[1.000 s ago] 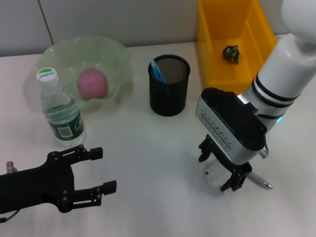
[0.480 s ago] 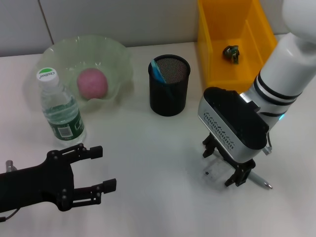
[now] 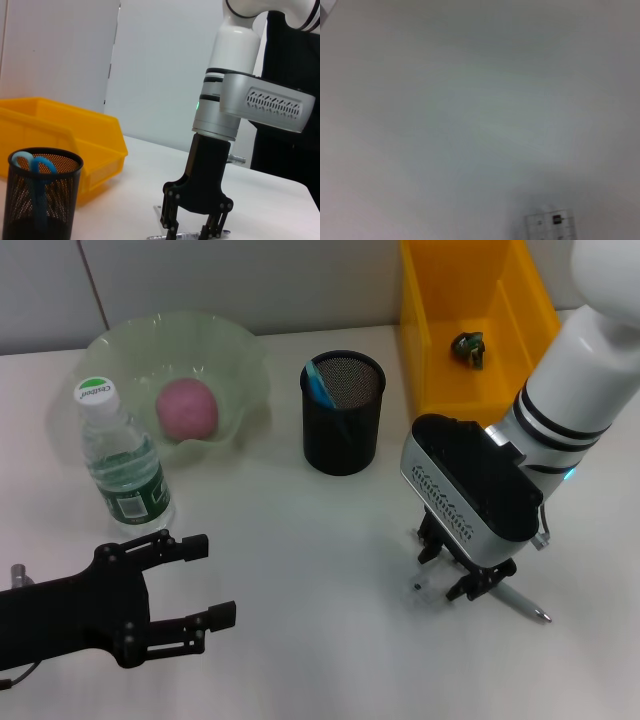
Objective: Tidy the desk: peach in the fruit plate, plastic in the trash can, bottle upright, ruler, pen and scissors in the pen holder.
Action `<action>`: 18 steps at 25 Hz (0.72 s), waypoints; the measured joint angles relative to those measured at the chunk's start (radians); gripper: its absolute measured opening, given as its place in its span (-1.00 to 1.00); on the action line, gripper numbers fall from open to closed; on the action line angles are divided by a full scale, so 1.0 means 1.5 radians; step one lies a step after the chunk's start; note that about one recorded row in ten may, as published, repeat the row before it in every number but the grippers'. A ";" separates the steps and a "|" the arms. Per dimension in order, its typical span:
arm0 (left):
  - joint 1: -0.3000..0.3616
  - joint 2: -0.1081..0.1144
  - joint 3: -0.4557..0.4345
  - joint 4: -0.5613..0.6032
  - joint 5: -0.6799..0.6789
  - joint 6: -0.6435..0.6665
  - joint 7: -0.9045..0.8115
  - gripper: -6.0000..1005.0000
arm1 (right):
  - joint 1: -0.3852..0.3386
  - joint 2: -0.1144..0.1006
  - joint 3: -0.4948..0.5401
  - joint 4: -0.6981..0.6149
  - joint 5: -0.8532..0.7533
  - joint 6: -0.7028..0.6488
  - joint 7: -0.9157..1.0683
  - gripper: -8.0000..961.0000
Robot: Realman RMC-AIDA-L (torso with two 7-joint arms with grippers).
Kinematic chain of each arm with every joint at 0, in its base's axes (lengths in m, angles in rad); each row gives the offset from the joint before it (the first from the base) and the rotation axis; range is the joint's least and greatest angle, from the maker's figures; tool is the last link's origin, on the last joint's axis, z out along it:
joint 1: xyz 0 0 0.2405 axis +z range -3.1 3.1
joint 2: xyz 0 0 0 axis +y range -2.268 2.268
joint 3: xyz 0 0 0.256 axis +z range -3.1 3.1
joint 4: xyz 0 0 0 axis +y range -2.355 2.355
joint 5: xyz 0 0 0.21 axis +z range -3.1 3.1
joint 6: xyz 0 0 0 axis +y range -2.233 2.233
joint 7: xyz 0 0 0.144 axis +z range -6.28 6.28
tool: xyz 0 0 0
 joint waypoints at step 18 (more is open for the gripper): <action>-0.002 0.001 -0.001 0.009 -0.010 0.010 -0.002 0.68 | -0.015 0.001 0.025 -0.084 0.033 -0.026 0.033 -0.20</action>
